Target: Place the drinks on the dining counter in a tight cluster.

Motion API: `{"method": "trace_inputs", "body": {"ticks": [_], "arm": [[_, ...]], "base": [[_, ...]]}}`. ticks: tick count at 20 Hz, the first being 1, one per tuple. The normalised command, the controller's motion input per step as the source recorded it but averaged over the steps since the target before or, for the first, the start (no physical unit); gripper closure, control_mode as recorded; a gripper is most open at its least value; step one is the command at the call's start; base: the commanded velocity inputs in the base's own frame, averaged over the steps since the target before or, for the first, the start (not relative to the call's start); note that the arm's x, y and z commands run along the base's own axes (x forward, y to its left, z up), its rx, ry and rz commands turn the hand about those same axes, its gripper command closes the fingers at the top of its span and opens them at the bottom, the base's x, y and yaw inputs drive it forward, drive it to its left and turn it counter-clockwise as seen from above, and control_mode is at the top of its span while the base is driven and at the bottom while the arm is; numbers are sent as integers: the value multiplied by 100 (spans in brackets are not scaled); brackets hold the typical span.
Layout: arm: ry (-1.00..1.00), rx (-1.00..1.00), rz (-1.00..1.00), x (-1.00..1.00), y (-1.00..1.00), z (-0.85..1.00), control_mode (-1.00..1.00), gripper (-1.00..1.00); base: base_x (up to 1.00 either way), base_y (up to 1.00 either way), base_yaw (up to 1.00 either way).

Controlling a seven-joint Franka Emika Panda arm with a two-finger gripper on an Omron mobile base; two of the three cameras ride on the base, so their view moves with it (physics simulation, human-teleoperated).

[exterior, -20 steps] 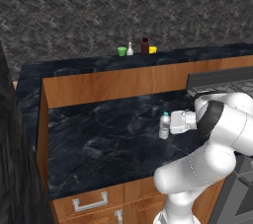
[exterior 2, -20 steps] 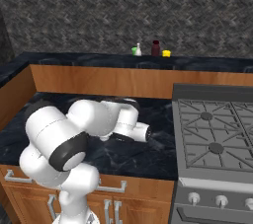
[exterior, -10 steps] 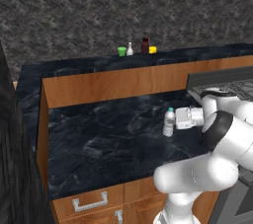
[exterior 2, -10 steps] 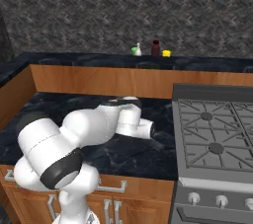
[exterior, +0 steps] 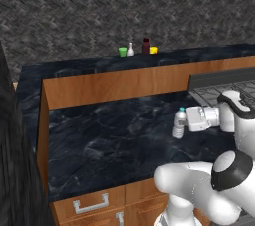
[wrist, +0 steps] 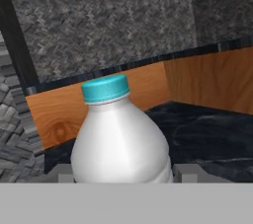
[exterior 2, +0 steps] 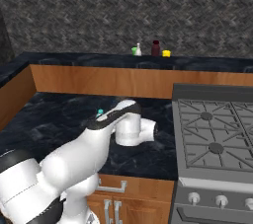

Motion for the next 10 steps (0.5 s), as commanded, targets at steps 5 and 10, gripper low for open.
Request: {"method": "trace_inputs", "body": {"ticks": [5,10], "arm": [[-6,-8,0,-55,0,24,-100,100],[-1,-4,0,-17,0,4,100,100]], "base": [[0,0,0],[0,0,0]]}}
